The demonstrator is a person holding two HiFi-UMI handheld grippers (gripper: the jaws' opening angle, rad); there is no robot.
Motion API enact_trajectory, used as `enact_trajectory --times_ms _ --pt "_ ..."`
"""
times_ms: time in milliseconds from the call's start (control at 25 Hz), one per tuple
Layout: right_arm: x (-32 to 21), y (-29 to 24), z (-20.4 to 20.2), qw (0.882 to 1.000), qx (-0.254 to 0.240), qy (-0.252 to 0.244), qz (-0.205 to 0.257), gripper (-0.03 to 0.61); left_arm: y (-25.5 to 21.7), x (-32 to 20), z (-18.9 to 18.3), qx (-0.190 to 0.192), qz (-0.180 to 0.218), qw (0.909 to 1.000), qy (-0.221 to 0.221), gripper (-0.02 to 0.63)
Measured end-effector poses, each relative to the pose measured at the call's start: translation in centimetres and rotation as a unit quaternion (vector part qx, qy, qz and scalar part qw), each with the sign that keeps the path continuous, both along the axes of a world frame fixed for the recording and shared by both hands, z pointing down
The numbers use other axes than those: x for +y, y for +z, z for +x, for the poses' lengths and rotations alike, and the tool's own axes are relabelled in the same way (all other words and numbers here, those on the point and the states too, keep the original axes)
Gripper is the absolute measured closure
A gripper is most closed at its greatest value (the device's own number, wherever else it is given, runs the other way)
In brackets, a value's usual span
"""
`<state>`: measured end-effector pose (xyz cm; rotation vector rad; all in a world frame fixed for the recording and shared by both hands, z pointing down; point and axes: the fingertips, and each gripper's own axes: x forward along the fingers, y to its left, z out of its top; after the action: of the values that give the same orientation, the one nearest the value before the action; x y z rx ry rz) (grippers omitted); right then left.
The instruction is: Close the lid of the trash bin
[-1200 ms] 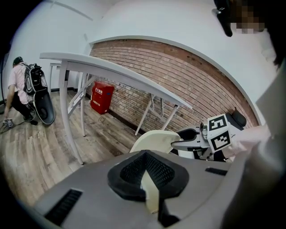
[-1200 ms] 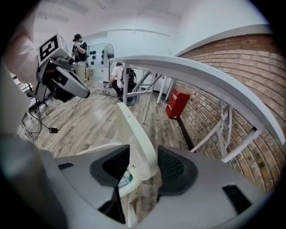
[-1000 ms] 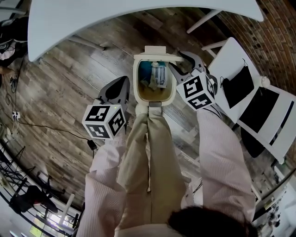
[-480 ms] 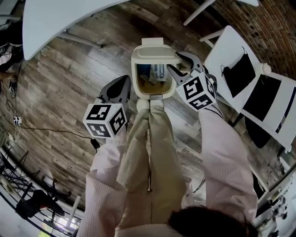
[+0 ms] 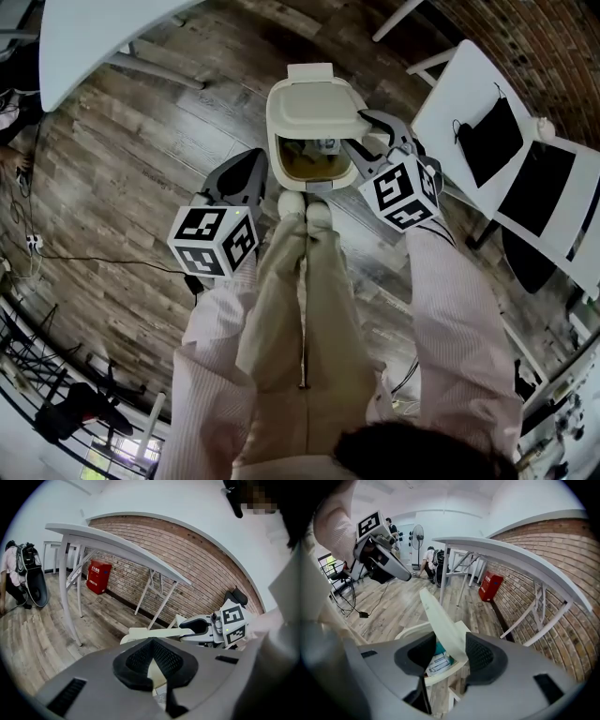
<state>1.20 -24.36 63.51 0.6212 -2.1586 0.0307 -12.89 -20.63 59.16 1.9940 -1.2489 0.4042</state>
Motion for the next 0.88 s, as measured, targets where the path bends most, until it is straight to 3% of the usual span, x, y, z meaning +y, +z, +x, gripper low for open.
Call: enact_trajectory --times_ms 880 --pt "7.0 3.2 0.6 0.998 -0.008 -0.060 -0.033 0.397 2.3 5.7 2.2 -0.007 -0.015 0.9994 -0.032 0.621"
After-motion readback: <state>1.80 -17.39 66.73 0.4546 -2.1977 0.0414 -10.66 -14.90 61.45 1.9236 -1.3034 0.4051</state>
